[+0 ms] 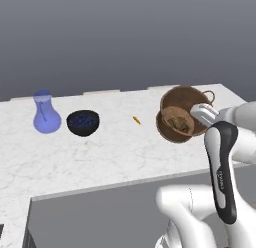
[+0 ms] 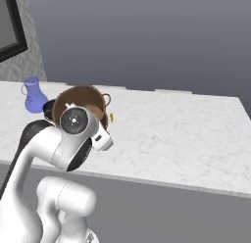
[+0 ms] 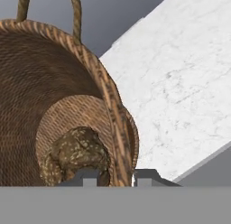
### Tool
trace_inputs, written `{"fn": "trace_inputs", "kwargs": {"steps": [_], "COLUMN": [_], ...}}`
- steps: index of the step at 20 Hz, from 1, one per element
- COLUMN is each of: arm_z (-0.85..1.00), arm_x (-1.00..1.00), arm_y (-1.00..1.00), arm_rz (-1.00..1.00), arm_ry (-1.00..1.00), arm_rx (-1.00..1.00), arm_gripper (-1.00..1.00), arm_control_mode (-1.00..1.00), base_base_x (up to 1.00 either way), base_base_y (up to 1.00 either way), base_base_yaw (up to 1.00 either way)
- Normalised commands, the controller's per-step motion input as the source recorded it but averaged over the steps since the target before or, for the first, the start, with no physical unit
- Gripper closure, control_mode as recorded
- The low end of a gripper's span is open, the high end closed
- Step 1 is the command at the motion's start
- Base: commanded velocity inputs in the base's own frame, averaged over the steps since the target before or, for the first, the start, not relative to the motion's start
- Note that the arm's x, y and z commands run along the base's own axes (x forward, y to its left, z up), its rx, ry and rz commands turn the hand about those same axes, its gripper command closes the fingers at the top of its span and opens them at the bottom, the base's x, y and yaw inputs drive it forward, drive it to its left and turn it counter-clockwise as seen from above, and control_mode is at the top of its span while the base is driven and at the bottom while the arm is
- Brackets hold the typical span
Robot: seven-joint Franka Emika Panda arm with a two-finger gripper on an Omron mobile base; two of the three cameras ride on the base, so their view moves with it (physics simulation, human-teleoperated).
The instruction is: Open the cabinet, pick up the bread from the cabinet and place it in the basket. Then move the basket to the dining counter.
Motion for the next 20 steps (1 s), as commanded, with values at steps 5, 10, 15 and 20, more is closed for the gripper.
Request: {"fn": "trace_inputs", "kwargs": {"steps": [5, 10, 15, 20], "arm_z": [-0.64, -0.52, -0.47, -0.47], "arm_x": [1.00, 1.00, 1.00, 0.98], "arm_y": [-0.57, -0.22, -0.11, -0.17], "arm_rz": [0.00, 0.00, 0.04, 0.08], "arm_ry": [0.32, 0.19, 0.24, 0.13], "arm_rx": [0.00, 0.00, 0.00, 0.00], "arm_gripper": [1.00, 1.00, 1.00, 1.00], "arm_control_mode": [-1.00, -1.00, -1.00, -1.00], "base_base_x": [0.00, 0.00, 0.00, 0.00], "base_base_y": [0.00, 0.00, 0.00, 0.00], "base_base_yaw": [0.00, 0.00, 0.00, 0.00]}}
